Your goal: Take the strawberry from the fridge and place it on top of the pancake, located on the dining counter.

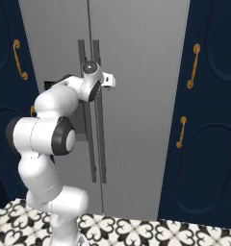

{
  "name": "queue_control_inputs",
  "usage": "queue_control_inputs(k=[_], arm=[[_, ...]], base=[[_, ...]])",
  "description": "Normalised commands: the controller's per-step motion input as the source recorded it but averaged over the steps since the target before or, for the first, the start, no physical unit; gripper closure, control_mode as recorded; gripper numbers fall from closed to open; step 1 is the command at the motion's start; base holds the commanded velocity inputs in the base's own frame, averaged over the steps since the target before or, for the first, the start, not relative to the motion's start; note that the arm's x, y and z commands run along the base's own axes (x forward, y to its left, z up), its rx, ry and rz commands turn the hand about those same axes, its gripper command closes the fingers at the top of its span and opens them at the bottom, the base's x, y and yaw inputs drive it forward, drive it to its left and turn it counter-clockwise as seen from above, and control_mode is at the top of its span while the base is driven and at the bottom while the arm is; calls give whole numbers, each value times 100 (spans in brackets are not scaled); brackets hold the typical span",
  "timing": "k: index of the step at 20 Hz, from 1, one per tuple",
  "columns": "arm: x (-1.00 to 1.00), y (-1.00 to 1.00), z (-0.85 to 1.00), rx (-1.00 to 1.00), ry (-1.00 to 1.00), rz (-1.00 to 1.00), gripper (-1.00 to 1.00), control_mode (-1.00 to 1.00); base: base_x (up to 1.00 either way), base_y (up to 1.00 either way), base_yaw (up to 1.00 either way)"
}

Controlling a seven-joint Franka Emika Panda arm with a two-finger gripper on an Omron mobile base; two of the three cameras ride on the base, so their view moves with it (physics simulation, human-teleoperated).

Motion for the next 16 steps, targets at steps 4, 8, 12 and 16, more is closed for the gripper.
queue_control_inputs(k=[4,8,12,16], arm=[[37,0,0,0,-13,0,100,-100],[4,-1,0,0,-11,0,100,-100],[-21,-31,1,0,1,-2,100,-100],[-85,-91,0,7,1,0,100,-100]], base=[[0,0,0],[0,0,0],[0,0,0],[0,0,0]])
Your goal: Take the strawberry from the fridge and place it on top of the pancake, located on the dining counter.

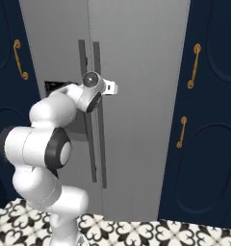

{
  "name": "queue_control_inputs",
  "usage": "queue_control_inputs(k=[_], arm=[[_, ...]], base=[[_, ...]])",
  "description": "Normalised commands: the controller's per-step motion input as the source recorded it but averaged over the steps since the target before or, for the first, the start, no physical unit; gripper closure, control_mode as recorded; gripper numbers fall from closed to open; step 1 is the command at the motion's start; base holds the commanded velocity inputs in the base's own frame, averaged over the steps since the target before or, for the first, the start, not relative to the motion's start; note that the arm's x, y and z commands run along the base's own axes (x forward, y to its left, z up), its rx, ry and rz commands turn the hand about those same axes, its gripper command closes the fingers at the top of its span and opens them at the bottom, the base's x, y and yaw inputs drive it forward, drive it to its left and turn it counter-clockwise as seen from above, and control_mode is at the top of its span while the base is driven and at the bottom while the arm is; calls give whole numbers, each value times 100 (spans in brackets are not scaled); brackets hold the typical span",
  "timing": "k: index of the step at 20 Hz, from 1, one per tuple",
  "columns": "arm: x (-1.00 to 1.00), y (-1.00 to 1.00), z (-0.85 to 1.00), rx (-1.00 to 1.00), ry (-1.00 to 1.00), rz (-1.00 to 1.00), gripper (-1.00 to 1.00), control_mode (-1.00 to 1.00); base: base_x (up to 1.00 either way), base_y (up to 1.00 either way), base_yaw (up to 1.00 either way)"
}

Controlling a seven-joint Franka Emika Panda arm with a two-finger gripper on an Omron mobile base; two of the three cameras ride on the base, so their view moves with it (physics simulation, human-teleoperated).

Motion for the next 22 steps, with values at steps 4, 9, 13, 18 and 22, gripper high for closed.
queue_control_inputs(k=[4,9,13,18,22], arm=[[-100,-100,0,8,-13,0,100,-100],[-100,-100,0,5,-6,0,100,-100],[-100,-100,14,12,0,2,100,-100],[-72,-87,21,11,8,6,100,-100],[-42,-78,35,5,18,3,-100,-100]], base=[[0,0,0],[0,0,0],[0,0,0],[0,0,0],[0,0,0]])
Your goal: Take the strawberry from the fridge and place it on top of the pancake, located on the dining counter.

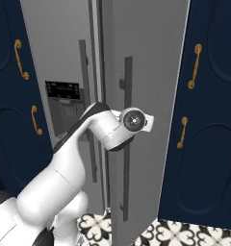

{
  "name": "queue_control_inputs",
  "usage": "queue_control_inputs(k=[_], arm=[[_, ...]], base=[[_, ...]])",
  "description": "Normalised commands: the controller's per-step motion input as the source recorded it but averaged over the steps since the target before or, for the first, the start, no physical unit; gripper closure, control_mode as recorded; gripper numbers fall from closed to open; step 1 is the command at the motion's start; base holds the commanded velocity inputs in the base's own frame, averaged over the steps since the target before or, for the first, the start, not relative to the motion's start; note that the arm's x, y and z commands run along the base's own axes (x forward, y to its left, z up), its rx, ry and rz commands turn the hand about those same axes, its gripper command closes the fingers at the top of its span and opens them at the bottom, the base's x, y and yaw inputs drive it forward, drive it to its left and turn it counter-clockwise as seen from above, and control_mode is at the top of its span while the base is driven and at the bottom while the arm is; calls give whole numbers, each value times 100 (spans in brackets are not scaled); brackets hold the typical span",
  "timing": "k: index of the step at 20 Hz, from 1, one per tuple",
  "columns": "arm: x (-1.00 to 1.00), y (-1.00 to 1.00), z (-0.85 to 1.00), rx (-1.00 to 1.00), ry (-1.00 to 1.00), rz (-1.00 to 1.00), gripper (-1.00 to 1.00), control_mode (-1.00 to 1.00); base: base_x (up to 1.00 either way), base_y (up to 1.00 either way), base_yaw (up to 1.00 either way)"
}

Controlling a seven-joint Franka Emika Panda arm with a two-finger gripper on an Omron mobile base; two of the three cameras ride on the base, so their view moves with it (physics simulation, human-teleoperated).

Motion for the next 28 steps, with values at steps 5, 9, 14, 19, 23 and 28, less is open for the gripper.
queue_control_inputs(k=[5,9,14,19,23,28], arm=[[-65,-83,8,6,13,0,-100,-100],[-76,-98,23,5,15,0,-100,-100],[-65,0,14,-11,13,-4,-100,-100],[-50,100,14,-64,22,-2,-100,-100],[0,100,1,-67,32,0,-100,-100],[8,100,0,-62,36,0,-100,-100]], base=[[0,0,0],[0,0,0],[0,0,0],[0,0,0],[0,0,0],[0,0,0]])
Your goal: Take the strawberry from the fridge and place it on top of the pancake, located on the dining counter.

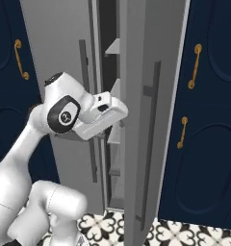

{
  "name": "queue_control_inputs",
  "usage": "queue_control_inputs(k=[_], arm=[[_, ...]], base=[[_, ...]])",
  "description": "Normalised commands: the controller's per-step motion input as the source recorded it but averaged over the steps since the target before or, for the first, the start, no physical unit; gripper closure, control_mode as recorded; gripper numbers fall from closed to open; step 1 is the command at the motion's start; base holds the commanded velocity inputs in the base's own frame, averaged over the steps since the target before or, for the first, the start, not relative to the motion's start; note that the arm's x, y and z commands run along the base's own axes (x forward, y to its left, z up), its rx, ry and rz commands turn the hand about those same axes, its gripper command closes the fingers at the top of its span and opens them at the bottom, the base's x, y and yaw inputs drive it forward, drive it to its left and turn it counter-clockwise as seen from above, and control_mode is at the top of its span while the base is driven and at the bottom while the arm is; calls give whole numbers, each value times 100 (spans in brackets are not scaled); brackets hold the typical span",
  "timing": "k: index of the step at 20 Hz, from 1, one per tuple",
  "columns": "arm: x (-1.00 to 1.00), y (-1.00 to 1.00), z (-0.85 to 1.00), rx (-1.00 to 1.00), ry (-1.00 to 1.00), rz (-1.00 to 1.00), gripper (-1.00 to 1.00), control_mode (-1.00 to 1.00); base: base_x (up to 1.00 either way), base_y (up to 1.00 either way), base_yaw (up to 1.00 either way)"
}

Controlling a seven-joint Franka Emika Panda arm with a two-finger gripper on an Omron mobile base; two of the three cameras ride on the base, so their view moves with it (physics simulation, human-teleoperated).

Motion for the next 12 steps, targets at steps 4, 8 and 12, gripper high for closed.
queue_control_inputs(k=[4,8,12], arm=[[67,100,-5,-38,15,0,-100,-100],[98,39,-2,-25,1,2,-100,-100],[89,-32,-15,-7,-4,12,-100,-100]], base=[[0,0,0],[0,0,0],[0,0,0]])
